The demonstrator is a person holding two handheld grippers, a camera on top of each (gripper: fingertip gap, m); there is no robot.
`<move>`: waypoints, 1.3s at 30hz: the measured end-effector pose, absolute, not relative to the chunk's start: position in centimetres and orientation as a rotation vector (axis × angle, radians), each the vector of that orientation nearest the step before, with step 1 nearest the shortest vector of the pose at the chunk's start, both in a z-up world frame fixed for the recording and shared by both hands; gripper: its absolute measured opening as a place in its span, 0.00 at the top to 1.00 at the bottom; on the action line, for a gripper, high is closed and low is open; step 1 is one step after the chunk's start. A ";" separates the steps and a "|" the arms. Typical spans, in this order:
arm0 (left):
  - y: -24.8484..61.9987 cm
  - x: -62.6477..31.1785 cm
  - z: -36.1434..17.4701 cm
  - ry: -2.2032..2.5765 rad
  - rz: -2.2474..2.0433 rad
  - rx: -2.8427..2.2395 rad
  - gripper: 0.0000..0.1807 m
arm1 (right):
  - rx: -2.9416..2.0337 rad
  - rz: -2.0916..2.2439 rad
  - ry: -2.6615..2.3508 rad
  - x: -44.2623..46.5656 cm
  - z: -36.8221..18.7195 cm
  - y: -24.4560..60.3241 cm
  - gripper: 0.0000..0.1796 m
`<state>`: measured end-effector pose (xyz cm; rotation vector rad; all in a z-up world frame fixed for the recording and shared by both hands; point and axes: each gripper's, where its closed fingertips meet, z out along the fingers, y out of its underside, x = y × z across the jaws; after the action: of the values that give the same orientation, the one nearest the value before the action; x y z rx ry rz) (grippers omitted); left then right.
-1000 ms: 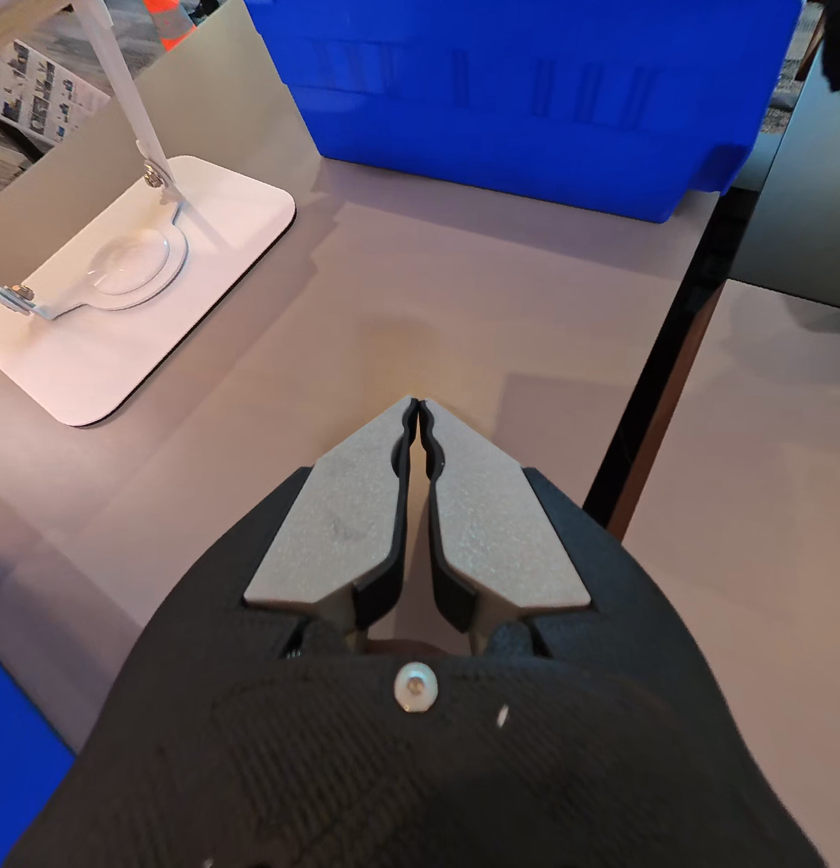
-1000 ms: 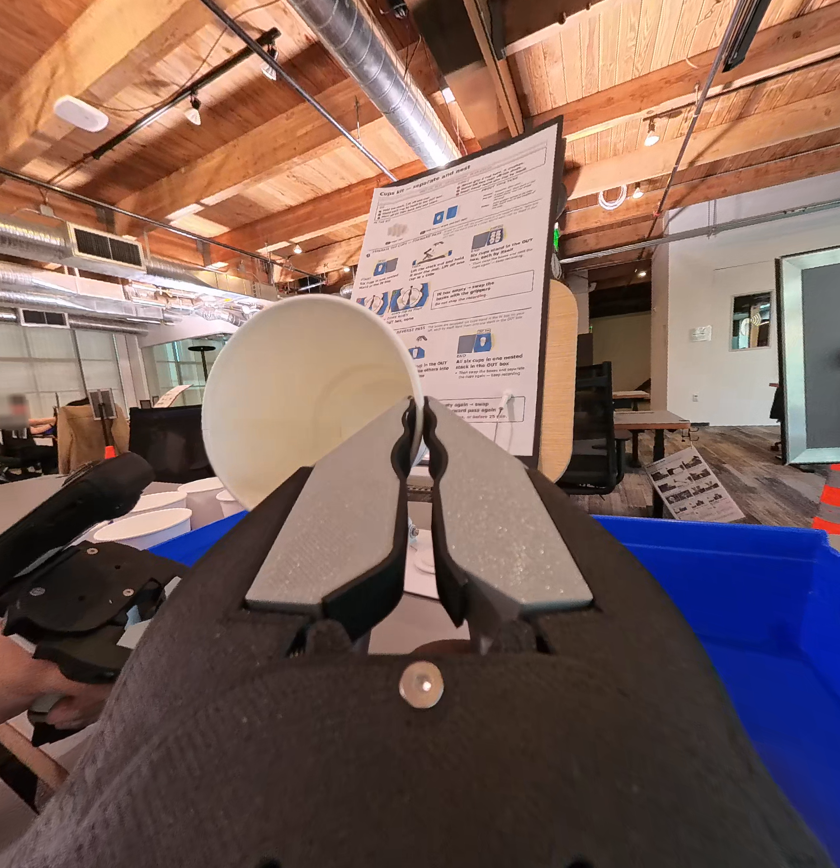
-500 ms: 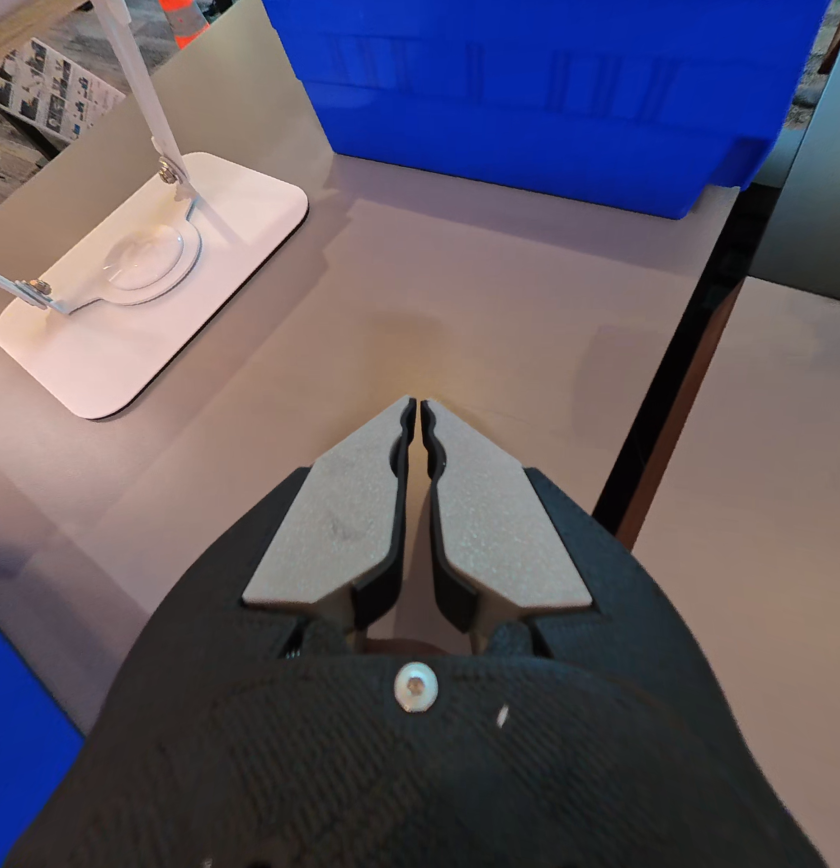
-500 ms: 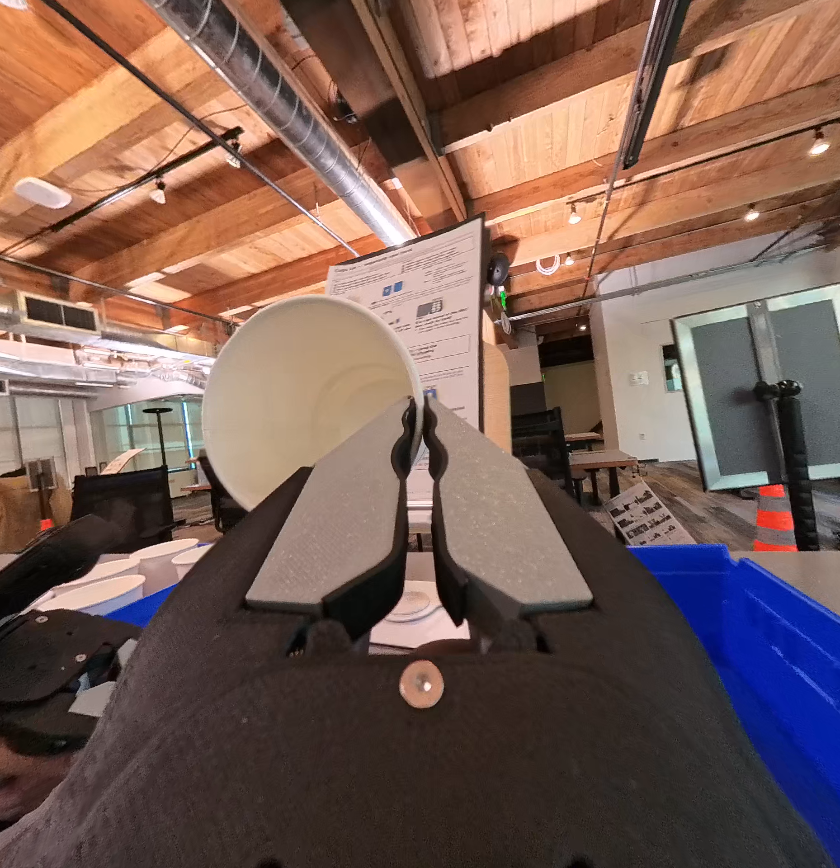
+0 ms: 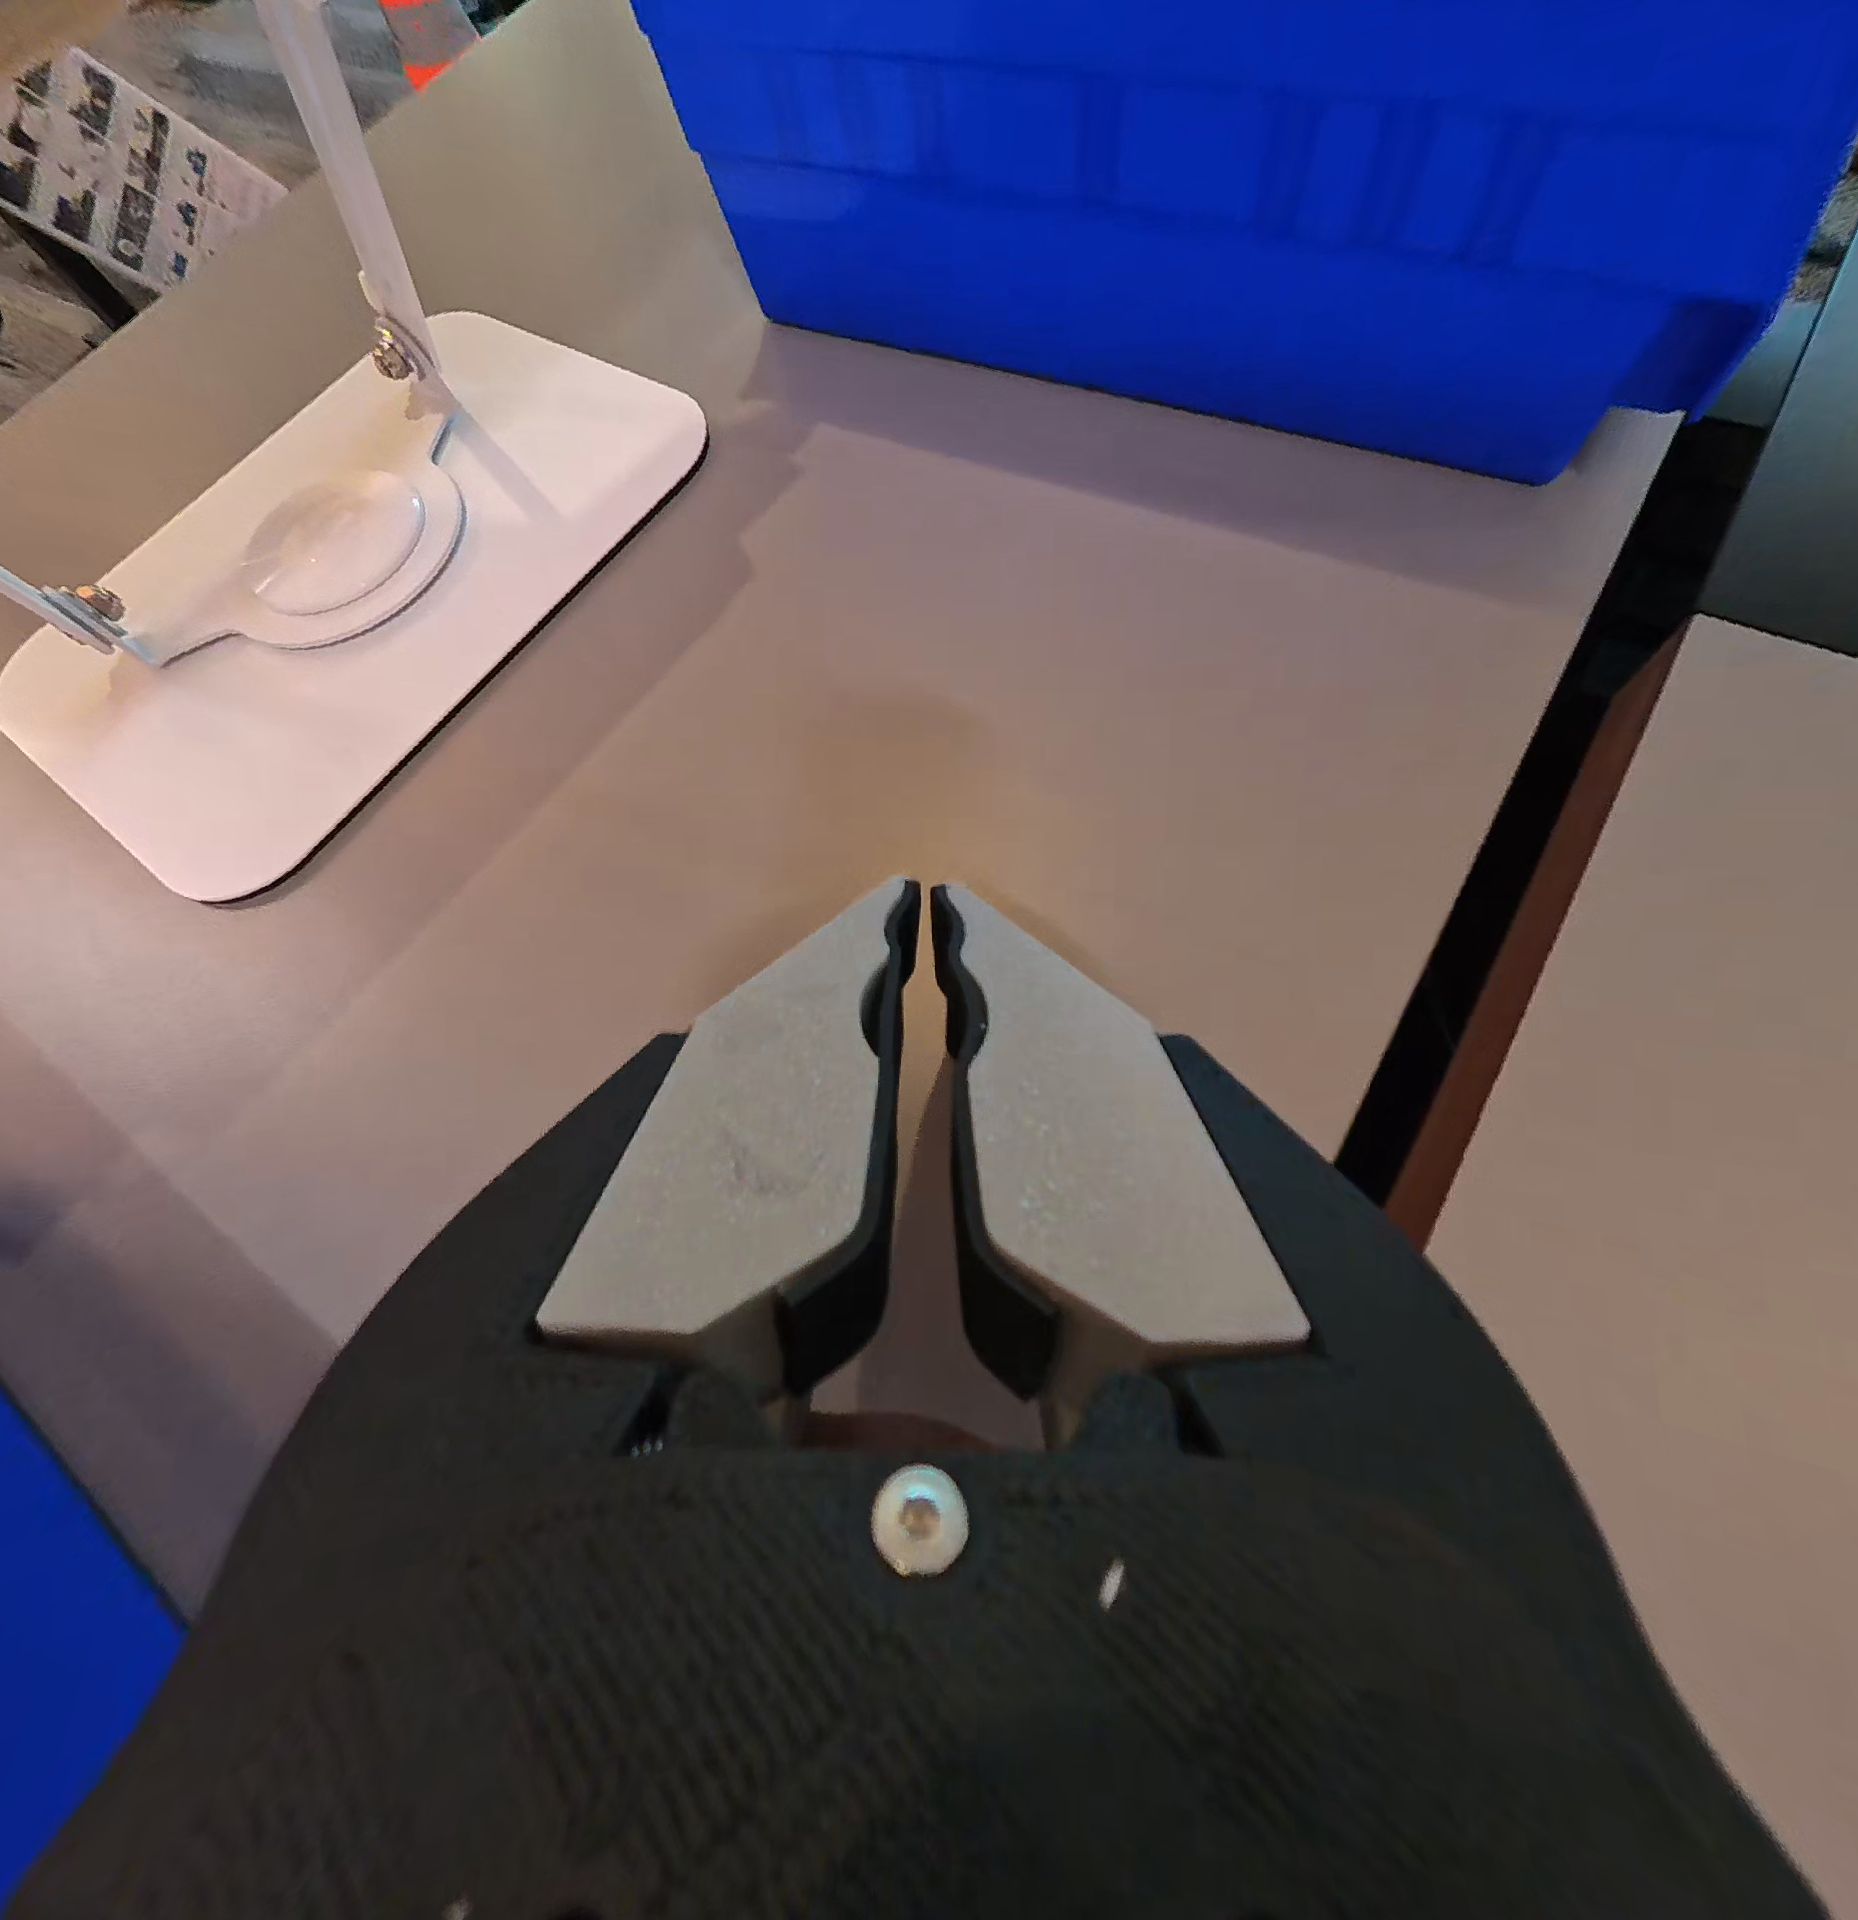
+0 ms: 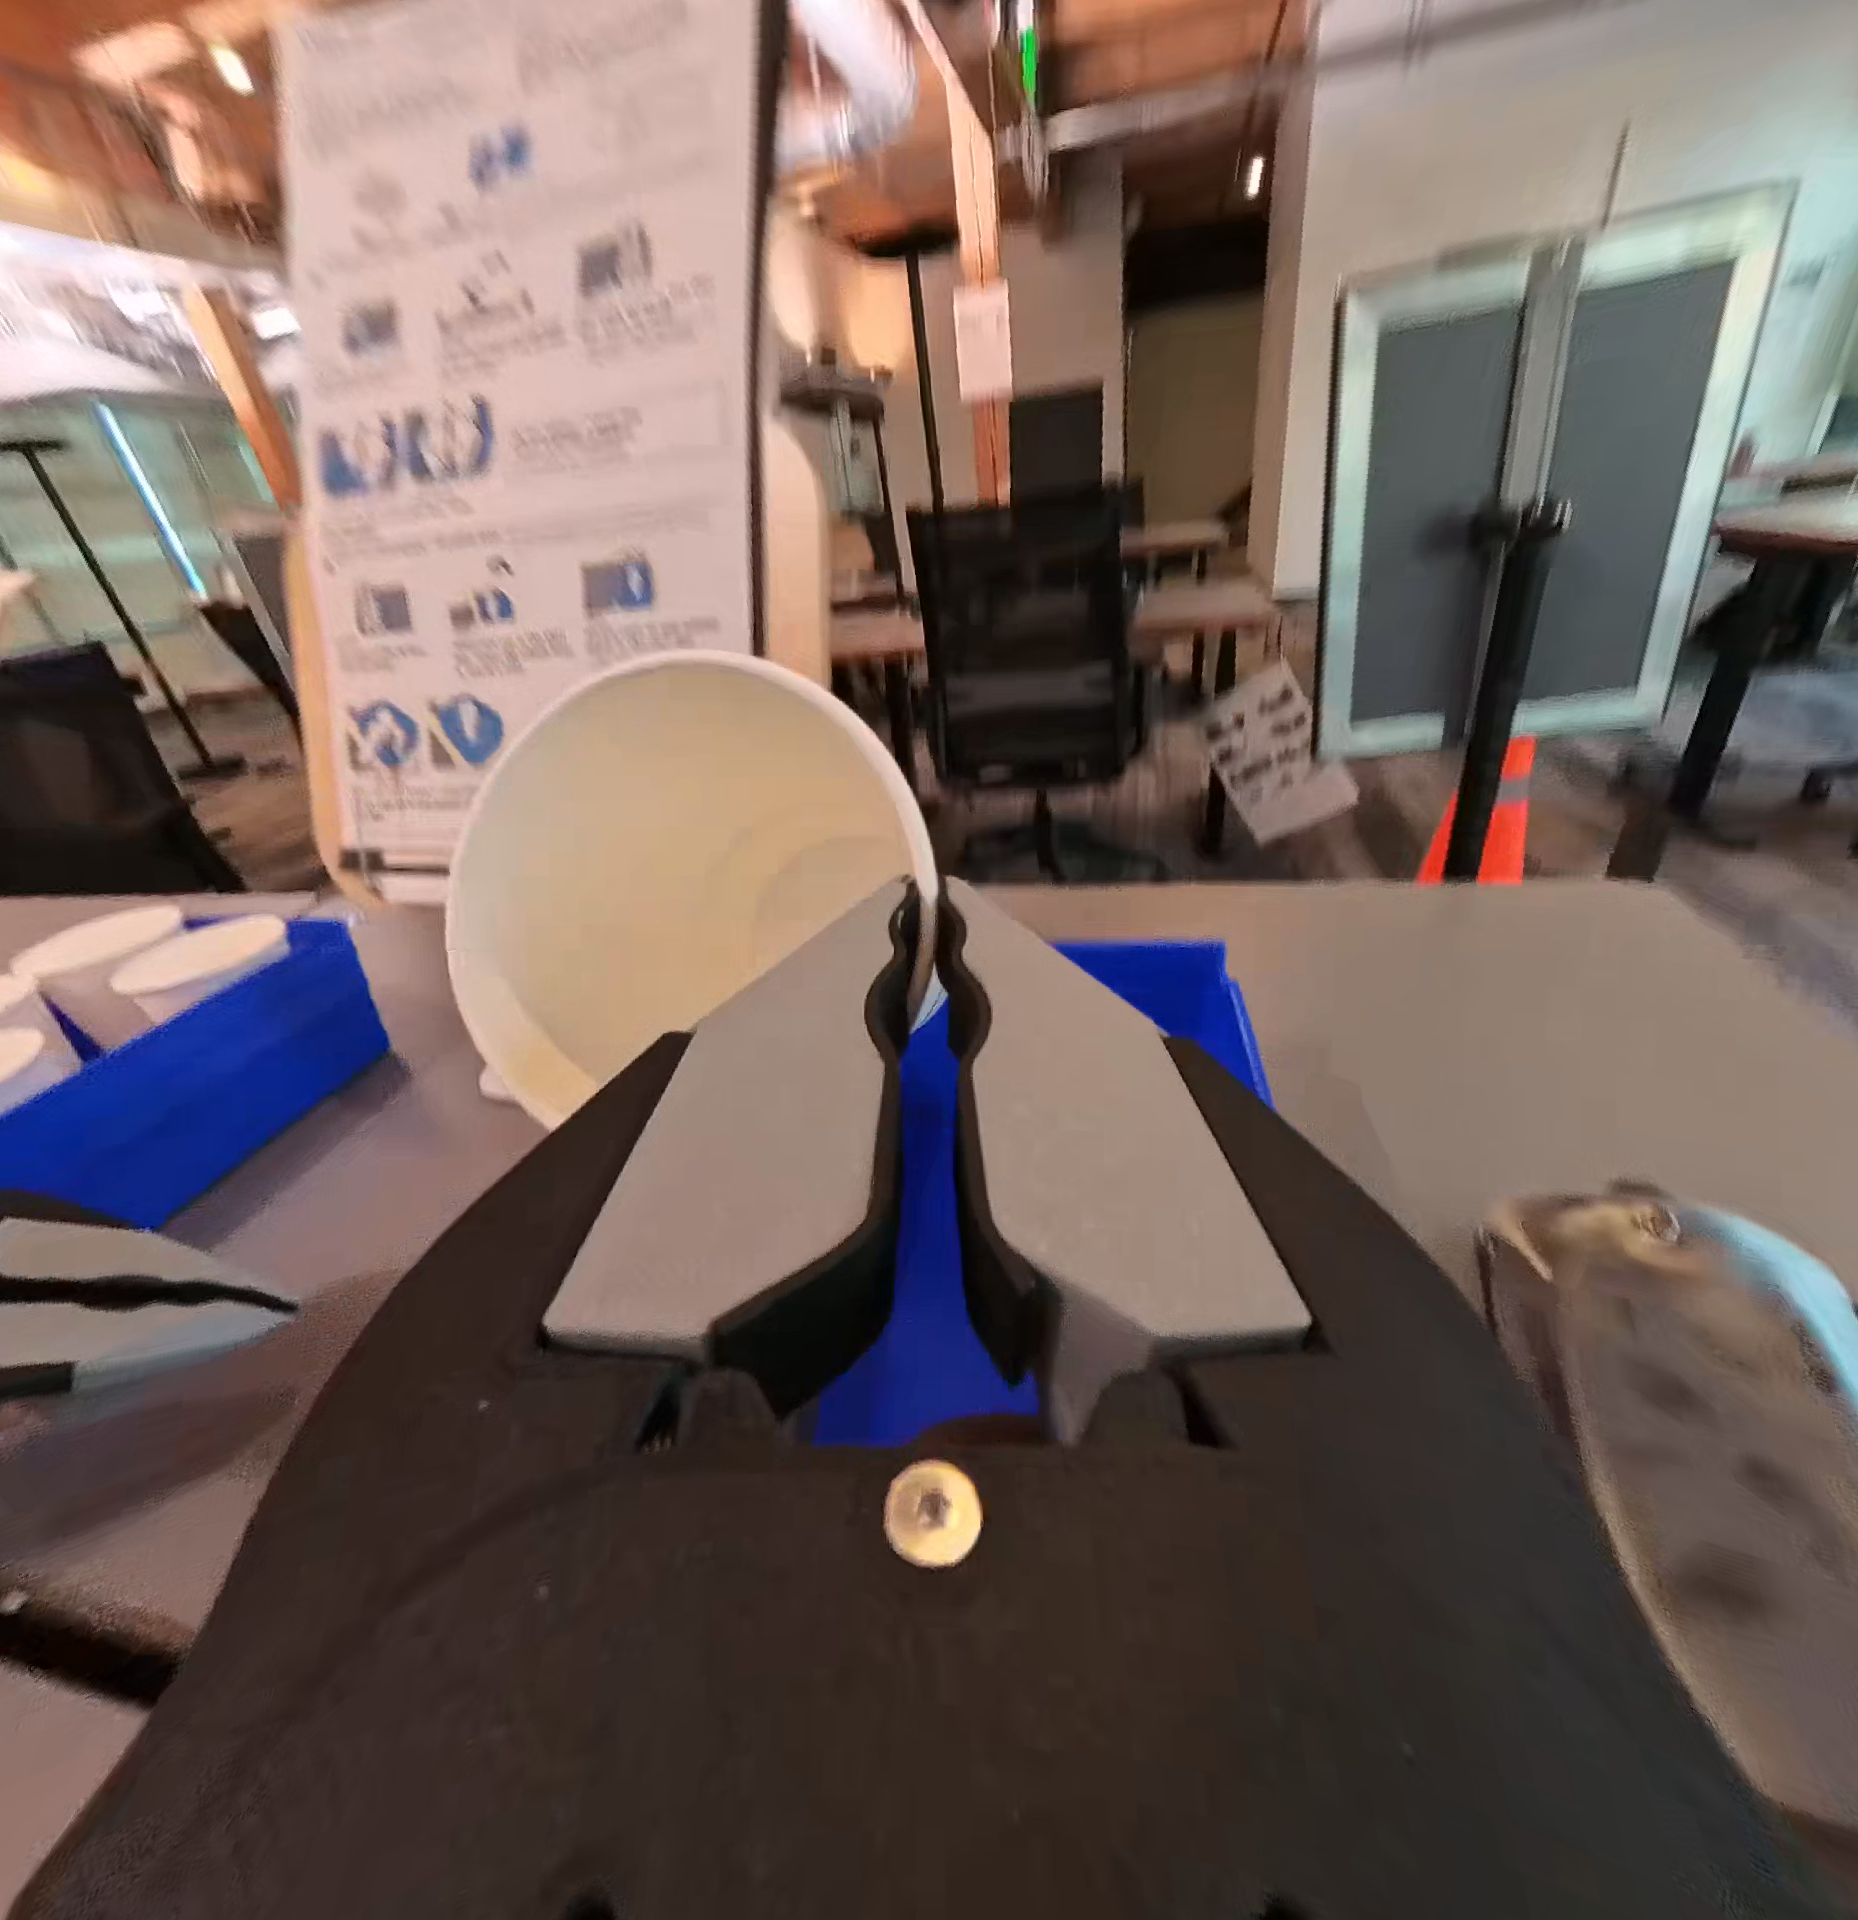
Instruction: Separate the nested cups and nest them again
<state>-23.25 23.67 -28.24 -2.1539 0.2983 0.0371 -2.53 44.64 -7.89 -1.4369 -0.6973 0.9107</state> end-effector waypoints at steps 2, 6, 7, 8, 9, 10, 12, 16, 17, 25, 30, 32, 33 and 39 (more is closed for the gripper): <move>23.7 -23.4 -28.5 0.294 0.035 -2.161 1.00 | -1.540 0.883 -0.739 -2.2 -8.9 46.2 1.00; 23.7 -23.8 -28.7 0.273 0.026 -2.164 1.00 | -1.725 0.830 -0.881 -2.6 -11.4 47.5 1.00; 23.7 -23.9 -28.7 0.270 0.029 -2.163 1.00 | -1.767 0.825 -0.909 -2.8 -12.0 47.6 1.00; 23.7 -23.9 -28.6 0.271 0.030 -2.161 1.00 | -1.805 0.822 -0.928 -3.2 -12.7 47.8 1.00; 23.7 -23.8 -28.7 0.272 0.026 -2.160 1.00 | -1.846 0.824 -0.944 -3.5 -13.4 48.0 1.00; 23.7 -23.8 -28.7 0.272 0.023 -2.161 1.00 | -1.891 0.828 -0.959 -3.9 -14.2 48.2 1.00; 23.6 -23.9 -28.8 0.267 0.021 -2.162 1.00 | -1.976 0.814 -0.996 -4.5 -15.7 48.7 1.00; 23.6 -24.2 -28.8 0.254 0.017 -2.163 1.00 | -2.144 0.798 -1.070 -5.6 -18.8 49.0 1.00; 23.6 -24.2 -28.9 0.254 0.022 -2.166 1.00 | -2.176 0.785 -1.078 -5.8 -19.5 49.2 1.00; 23.6 -24.1 -28.8 0.258 0.014 -2.164 1.00 | -2.320 0.665 -1.187 -6.6 -23.3 49.3 0.99; 23.6 -24.0 -28.8 0.263 0.011 -2.164 1.00 | -2.305 0.634 -1.219 -6.7 -23.1 49.1 0.88; 23.6 -24.0 -28.8 0.263 0.011 -2.163 1.00 | -2.281 0.612 -1.213 -6.5 -22.5 49.3 0.86; 23.6 -23.9 -28.7 0.263 0.009 -2.162 1.00 | -2.269 0.604 -1.203 -6.3 -22.1 49.4 0.84; 23.6 -24.0 -28.6 0.253 0.010 -2.158 0.96 | -1.833 0.693 -1.006 -6.8 -12.5 49.1 0.82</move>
<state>-23.96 23.61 -28.56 -2.1581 0.2527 0.0104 -6.81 49.09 -12.54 -1.8325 -1.0065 0.6935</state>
